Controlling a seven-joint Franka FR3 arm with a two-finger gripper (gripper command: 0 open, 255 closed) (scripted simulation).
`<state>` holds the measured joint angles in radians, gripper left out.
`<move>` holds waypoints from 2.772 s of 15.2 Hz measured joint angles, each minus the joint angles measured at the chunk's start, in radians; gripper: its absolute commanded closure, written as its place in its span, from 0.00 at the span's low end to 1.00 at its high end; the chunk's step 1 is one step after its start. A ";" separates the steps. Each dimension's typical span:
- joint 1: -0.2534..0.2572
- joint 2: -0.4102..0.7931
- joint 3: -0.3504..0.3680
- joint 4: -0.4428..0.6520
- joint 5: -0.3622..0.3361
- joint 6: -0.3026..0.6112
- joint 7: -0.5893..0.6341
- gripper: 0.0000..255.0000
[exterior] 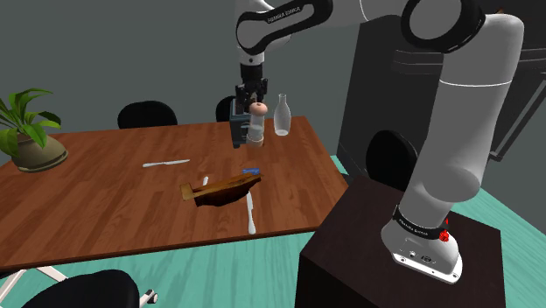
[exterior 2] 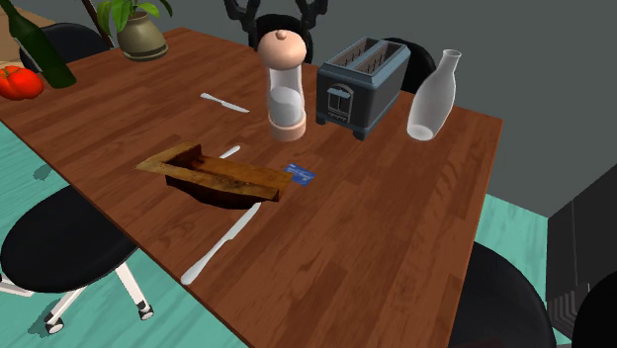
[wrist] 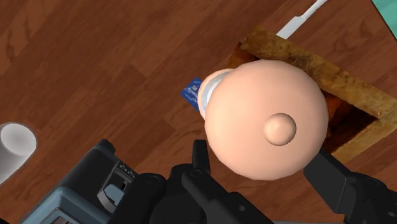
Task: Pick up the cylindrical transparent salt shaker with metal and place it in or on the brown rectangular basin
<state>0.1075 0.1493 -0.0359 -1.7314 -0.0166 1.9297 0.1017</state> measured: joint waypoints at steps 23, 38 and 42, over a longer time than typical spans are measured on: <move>0.174 0.341 0.086 0.462 -0.041 -0.129 0.261 1.00; 0.172 0.361 0.084 0.290 -0.045 0.063 0.268 1.00; 0.172 0.369 0.084 0.274 -0.046 0.087 0.270 1.00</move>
<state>0.2791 0.5187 0.0480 -1.4577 -0.0623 2.0168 0.3713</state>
